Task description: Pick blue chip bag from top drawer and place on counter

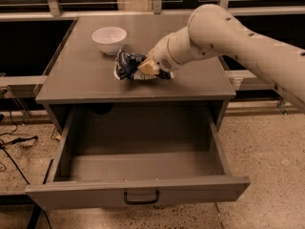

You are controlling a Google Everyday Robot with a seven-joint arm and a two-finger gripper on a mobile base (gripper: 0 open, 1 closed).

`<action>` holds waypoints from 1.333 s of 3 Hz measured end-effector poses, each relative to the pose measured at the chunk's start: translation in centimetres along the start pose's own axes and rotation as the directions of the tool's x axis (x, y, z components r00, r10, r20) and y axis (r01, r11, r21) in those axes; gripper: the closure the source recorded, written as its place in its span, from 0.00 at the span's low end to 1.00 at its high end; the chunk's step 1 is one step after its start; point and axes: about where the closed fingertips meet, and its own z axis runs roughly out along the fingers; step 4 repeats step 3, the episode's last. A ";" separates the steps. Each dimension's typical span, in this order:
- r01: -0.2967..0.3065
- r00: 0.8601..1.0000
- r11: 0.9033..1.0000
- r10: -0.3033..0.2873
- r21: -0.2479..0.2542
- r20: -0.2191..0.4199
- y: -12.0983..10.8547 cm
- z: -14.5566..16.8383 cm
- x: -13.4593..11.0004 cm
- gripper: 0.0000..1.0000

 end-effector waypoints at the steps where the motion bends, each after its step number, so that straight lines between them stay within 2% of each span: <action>1: 0.000 1.000 1.000 0.000 0.000 0.000 0.0 0.0 0.0 0.15; 2: 0.000 1.000 1.000 0.000 0.000 0.000 0.0 0.0 0.0 0.00; 4: 0.000 1.000 1.000 0.000 0.000 0.000 0.0 0.0 0.0 0.00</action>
Offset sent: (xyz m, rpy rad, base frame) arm 0.0000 0.0000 0.0000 0.0000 0.0000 0.0000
